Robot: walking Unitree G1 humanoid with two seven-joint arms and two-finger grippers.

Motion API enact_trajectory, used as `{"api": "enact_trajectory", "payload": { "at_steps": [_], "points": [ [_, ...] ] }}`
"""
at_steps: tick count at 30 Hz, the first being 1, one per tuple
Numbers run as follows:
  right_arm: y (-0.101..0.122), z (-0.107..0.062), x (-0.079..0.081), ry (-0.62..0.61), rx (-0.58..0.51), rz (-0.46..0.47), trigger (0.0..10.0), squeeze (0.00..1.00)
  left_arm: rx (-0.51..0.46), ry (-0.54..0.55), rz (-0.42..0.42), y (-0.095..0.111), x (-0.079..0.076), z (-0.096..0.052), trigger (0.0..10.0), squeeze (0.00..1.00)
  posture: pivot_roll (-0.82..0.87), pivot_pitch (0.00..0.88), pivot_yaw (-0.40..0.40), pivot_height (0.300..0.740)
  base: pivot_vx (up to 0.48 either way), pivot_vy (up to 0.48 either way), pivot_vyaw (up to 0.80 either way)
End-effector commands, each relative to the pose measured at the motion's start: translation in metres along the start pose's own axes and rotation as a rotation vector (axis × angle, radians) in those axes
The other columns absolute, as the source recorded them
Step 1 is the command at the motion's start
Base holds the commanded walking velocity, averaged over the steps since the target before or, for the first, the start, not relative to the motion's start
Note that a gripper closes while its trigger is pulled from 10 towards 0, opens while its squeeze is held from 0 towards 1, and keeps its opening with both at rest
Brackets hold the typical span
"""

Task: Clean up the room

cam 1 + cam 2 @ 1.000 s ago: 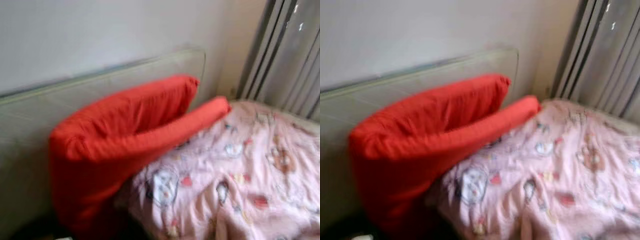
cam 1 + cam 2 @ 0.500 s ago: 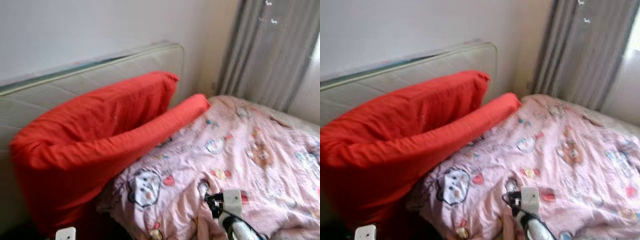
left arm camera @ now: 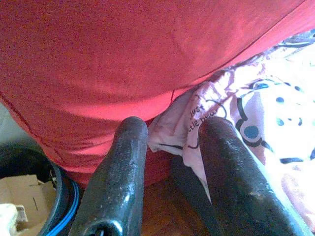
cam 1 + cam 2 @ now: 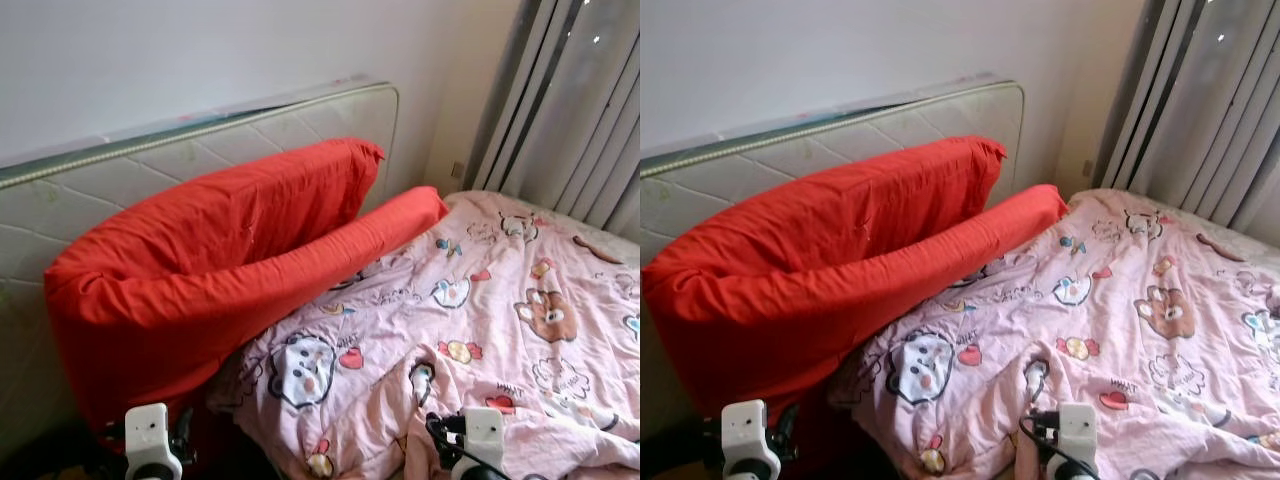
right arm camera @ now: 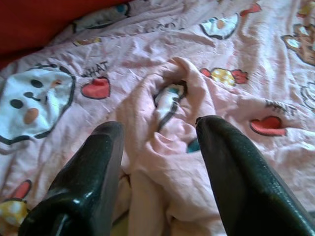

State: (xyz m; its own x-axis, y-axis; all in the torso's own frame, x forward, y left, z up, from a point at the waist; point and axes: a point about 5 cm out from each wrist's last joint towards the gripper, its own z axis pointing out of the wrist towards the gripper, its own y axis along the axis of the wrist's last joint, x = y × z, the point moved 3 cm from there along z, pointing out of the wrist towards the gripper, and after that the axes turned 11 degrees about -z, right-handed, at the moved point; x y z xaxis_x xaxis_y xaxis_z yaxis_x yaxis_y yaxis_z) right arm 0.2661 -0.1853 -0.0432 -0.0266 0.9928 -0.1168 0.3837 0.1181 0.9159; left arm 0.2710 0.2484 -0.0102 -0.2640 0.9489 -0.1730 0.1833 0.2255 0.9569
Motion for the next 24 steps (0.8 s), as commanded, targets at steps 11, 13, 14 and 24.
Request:
{"api": "enact_trajectory", "payload": {
  "at_steps": [11, 13, 14, 24],
  "points": [
    [0.016, 0.004, -0.02, -0.085, -0.065, 0.013, 10.0, 0.0, -0.035, -0.044, -0.029, 0.012, -0.008, 0.005, 10.0, 0.0, 0.03, 0.0, -0.059, 0.74, 0.0, 0.0, 0.0],
    [0.023, 0.006, -0.016, -0.064, -0.104, 0.013, 10.0, 0.0, -0.097, -0.116, -0.013, 0.026, -0.025, 0.006, 10.0, 0.0, 0.03, 0.0, -0.06, 0.74, 0.0, 0.0, 0.0],
    [0.023, 0.006, -0.016, -0.064, -0.104, 0.013, 10.0, 0.0, -0.097, -0.116, -0.013, 0.026, -0.025, 0.006, 10.0, 0.0, 0.03, 0.0, -0.06, 0.74, 0.0, 0.0, 0.0],
    [0.027, 0.005, 0.003, 0.033, -0.137, -0.004, 10.0, 0.0, -0.149, -0.235, -0.021, 0.04, -0.059, 0.005, 10.0, 0.0, 0.02, 0.0, -0.06, 0.74, 0.0, 0.0, 0.0]
  ]
}}
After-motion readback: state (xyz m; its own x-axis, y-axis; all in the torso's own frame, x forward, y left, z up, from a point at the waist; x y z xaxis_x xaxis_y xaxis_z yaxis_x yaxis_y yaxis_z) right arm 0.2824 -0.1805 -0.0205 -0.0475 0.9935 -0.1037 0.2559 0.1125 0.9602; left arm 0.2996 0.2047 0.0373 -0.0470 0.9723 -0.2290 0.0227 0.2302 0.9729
